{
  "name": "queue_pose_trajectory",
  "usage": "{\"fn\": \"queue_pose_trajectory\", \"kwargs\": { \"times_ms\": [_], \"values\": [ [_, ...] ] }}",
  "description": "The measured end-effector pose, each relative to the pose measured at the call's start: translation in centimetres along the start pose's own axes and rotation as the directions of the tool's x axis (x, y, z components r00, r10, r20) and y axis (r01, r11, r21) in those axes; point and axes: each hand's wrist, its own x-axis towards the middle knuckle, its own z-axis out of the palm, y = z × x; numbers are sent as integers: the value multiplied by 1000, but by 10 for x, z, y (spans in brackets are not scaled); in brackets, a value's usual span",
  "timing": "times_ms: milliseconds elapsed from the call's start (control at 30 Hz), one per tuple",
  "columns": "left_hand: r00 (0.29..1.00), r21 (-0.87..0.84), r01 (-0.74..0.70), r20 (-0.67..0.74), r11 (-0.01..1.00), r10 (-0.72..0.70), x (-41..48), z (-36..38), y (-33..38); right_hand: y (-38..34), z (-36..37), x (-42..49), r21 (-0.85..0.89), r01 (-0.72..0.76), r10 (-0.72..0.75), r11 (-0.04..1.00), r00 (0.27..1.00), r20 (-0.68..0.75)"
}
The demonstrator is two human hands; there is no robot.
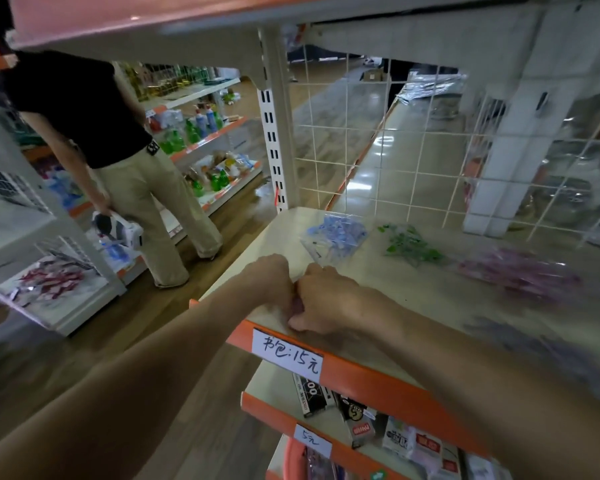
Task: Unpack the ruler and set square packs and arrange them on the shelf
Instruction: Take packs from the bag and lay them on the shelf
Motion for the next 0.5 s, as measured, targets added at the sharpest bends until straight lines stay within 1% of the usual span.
{"fn": "queue_pose_trajectory", "kwargs": {
  "times_ms": [100, 167, 233, 333, 367, 400, 467, 500],
  "values": [
    [999, -268, 20, -24, 963, -28, 12, -6, -4, 8, -7, 3, 48, -20, 20, 999, 1000, -3],
    [998, -397, 45, -17, 917, -57, 19, -10, -12, 6, -8, 5, 44, 7, -7, 999, 1000, -8],
    [994, -394, 50, -71, 918, -85, 23, -13, -24, 0, -5, 8, 27, 34, -34, 999, 999, -31],
    [973, -285, 118, -160, 951, -169, 28, -15, -48, -12, -1, 21, 24, 54, -52, 998, 995, -81],
    [967, -267, 157, -155, 951, -203, 31, -14, -57, -17, 0, 28, 6, 52, -52, 999, 994, -92],
    [963, -282, 200, -121, 938, -241, 33, -14, -65, -23, 1, 35, -25, 50, -52, 998, 993, -104],
    [952, -397, 268, -29, 878, -304, 37, -12, -81, -35, 3, 49, -61, 43, -50, 997, 990, -132],
    [948, -470, 280, -3, 837, -318, 39, -11, -89, -40, 4, 56, -66, 43, -52, 997, 988, -142]
  ]
}}
